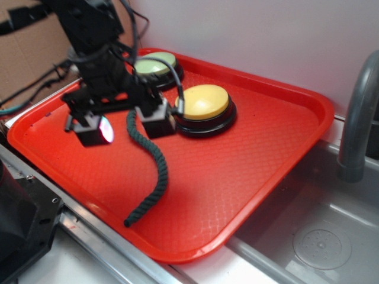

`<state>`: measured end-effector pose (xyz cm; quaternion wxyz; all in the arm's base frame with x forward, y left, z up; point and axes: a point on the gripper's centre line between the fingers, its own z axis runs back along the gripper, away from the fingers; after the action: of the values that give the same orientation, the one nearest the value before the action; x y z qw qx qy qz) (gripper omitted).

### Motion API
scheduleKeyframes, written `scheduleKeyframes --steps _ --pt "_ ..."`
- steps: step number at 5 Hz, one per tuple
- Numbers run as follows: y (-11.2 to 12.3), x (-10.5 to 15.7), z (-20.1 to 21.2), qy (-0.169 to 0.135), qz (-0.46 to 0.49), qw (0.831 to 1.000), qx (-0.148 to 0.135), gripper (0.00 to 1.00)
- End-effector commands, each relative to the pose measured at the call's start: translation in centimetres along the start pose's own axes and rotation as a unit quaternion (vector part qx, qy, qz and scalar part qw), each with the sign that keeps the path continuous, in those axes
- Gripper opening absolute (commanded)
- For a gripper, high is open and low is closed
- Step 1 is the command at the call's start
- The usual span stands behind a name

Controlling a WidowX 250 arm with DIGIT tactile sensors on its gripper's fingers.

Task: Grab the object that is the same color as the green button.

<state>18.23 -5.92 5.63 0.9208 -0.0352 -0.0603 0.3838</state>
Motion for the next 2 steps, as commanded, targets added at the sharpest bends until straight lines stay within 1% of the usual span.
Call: scheduleKeyframes --steps 1,2 --pt "-1.56 1.62 -3.84 0.006 0.023 1.0 -0.007 1.0" --pt "-1.6 1.03 -4.47 0.017 0.018 0.999 -0.024 1.0"
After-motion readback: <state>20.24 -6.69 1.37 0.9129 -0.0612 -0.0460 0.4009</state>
